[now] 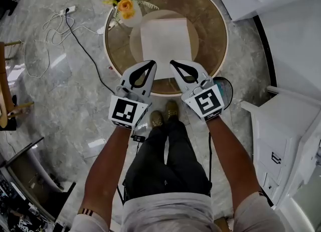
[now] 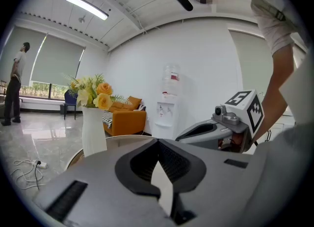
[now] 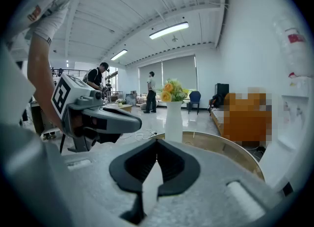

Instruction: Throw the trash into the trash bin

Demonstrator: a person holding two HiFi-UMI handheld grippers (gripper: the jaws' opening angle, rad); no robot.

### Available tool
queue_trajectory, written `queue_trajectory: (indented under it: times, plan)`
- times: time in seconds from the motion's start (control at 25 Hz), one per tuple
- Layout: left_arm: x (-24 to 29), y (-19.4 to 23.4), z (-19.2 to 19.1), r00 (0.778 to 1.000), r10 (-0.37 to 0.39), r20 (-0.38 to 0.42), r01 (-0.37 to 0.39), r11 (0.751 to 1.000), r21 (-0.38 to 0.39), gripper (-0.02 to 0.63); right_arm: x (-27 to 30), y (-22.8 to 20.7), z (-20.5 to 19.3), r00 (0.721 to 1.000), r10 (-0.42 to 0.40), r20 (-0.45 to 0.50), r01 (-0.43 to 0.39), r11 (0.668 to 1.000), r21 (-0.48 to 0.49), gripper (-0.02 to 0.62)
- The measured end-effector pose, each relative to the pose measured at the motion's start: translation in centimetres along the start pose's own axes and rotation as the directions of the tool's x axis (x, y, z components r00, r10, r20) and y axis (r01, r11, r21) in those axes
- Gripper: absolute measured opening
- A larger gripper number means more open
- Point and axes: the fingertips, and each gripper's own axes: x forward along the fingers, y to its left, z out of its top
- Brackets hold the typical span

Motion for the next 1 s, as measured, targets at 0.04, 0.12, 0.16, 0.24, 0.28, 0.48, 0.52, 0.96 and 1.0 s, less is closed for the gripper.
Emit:
queue_trajectory:
  times: [0.04, 0.12, 0.16, 0.24, 0.28, 0.48, 0.52, 0.96, 1.0]
  plan:
    - [0.2, 0.2, -0.2, 1.0, 0.003, 0.0, -0.003, 1.0, -0.001, 0.0, 0.4, -0.1, -0.4, 1.0, 0.004, -0.005, -0.004, 1.0, -0.003, 0.002]
    - [0.5, 0.8, -0.4, 1.0, 0.017, 0.002, -0.017, 1.0, 0.0, 0.0, 1.2, -0.3, -1.2, 1.0, 0.012, -0.019, -0.012, 1.0, -0.011, 0.003]
    - [0.7, 1.1, -0.6, 1.0, 0.023, -0.002, -0.023, 1.0, -0.006, 0.0, 1.6, -0.5, -1.6, 1.0, 0.016, -0.025, -0.016, 1.0, -0.012, 0.008]
    - [1.1, 1.5, -0.9, 0.999, 0.033, -0.014, -0.033, 0.999, -0.022, 0.0, 2.2, -0.8, -2.4, 0.999, 0.023, -0.037, -0.023, 1.0, -0.007, 0.019]
    - [1.3, 1.6, -1.2, 0.999, 0.035, -0.016, -0.036, 0.999, -0.028, 0.0, 2.6, -0.9, -2.9, 0.999, 0.027, -0.045, -0.027, 1.0, -0.002, 0.024]
    - [1.5, 2.1, -3.3, 0.999, 0.038, -0.02, -0.038, 0.998, -0.04, 0.0, 4.1, -0.9, -4.7, 0.995, 0.059, -0.08, -0.059, 0.998, 0.004, 0.067]
    - [1.6, 2.2, -3.6, 0.999, 0.04, -0.023, -0.041, 0.998, -0.042, 0.0, 4.4, -0.9, -5.1, 0.994, 0.064, -0.087, -0.064, 0.998, 0.004, 0.083]
    - [2.1, 2.9, -5.3, 0.997, 0.055, -0.058, -0.057, 0.997, -0.05, 0.0, 6.2, -2.1, -9.3, 0.982, 0.067, -0.179, -0.062, 0.997, 0.035, 0.286]
    - [2.2, 3.0, -5.3, 0.997, 0.056, -0.059, -0.059, 0.997, -0.05, 0.0, 6.3, -2.2, -9.5, 0.98, 0.067, -0.185, -0.061, 0.997, 0.039, 0.296]
